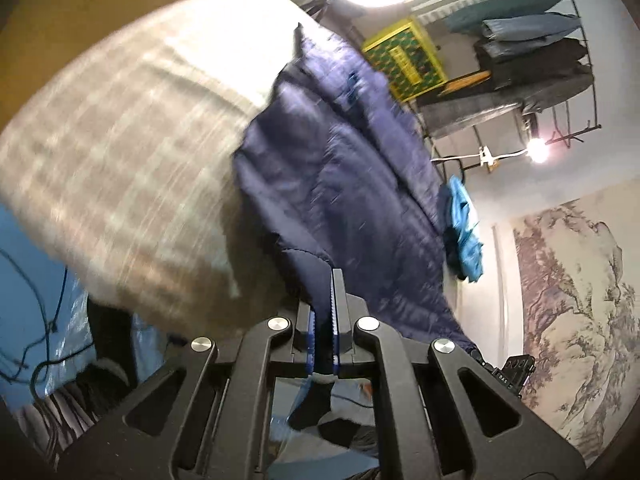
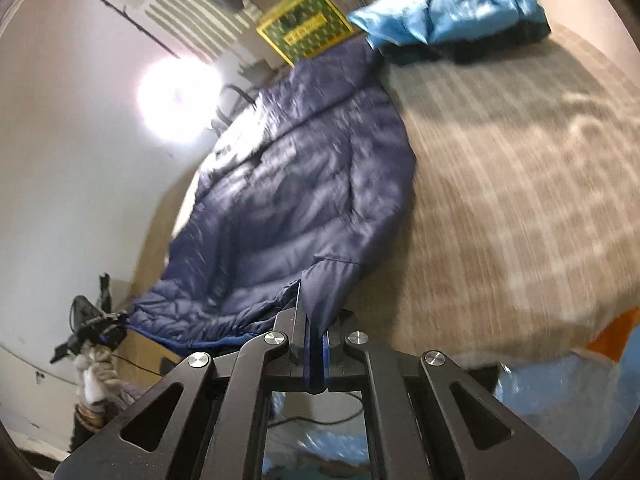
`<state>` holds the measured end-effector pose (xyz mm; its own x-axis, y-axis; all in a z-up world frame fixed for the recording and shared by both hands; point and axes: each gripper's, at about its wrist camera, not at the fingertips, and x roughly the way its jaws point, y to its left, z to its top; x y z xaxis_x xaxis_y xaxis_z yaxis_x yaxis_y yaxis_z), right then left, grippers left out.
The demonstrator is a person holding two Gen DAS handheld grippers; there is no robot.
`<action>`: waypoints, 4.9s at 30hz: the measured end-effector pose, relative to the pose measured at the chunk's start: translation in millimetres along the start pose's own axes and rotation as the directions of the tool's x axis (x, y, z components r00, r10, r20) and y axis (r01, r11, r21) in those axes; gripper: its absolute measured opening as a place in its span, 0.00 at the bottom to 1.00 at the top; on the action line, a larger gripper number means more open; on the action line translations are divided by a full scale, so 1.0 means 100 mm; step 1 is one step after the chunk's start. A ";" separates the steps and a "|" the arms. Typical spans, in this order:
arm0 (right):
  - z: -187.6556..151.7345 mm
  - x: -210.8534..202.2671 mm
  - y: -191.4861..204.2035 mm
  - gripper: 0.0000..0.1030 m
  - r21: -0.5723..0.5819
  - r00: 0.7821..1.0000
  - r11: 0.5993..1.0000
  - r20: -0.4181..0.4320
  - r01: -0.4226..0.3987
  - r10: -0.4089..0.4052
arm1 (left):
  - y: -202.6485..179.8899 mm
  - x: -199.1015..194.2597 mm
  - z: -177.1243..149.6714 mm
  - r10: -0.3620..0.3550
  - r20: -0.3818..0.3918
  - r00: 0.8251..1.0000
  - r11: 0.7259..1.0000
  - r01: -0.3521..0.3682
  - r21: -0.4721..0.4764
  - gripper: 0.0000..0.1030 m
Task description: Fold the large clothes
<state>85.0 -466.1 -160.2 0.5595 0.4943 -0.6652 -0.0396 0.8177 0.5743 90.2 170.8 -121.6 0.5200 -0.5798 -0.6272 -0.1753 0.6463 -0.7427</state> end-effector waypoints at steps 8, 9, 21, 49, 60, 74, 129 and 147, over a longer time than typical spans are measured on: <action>0.54 0.05 0.34 0.02 -0.050 0.996 0.999 0.084 0.008 -0.003 | -0.60 0.16 0.68 -0.015 0.062 0.998 0.994 0.008 0.108 0.03; 0.61 0.05 0.38 0.02 -0.058 0.995 0.998 0.096 0.012 -0.007 | -0.67 0.19 0.78 -0.017 0.072 0.997 0.993 0.008 0.115 0.03; 1.97 0.48 0.74 0.02 -0.106 0.967 0.984 0.226 0.143 -0.116 | -1.21 0.77 2.04 0.046 0.196 0.980 0.982 -0.081 0.173 0.03; 4.01 2.85 0.24 0.02 -0.036 0.890 0.910 0.231 0.412 -0.394 | -1.24 3.35 3.99 0.265 0.254 0.930 0.934 -0.313 0.172 0.03; 4.07 3.26 -0.03 0.03 -0.037 0.872 0.880 0.163 0.474 -0.462 | -1.08 3.84 4.07 0.299 0.242 0.923 0.917 -0.348 0.196 0.03; 4.08 2.68 0.25 0.49 -0.058 0.900 0.926 0.265 0.374 -0.347 | -1.23 3.16 4.22 0.137 0.273 0.952 0.968 -0.187 0.166 0.54; 2.09 1.32 -0.18 0.54 0.051 0.963 0.969 0.114 0.241 -0.245 | -2.39 4.10 1.96 0.339 0.308 0.889 0.530 -0.451 0.718 0.53; 2.07 1.90 -0.50 0.65 0.349 0.984 0.933 0.119 0.085 -0.135 | -2.04 4.12 1.23 0.331 0.281 0.901 0.520 -0.423 0.742 0.53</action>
<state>364.2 -474.3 -216.8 0.6541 0.3413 -0.6751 0.3001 0.7021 0.6458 443.5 -138.6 -200.0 0.6454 -0.1682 -0.7451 0.3087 0.9497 0.0530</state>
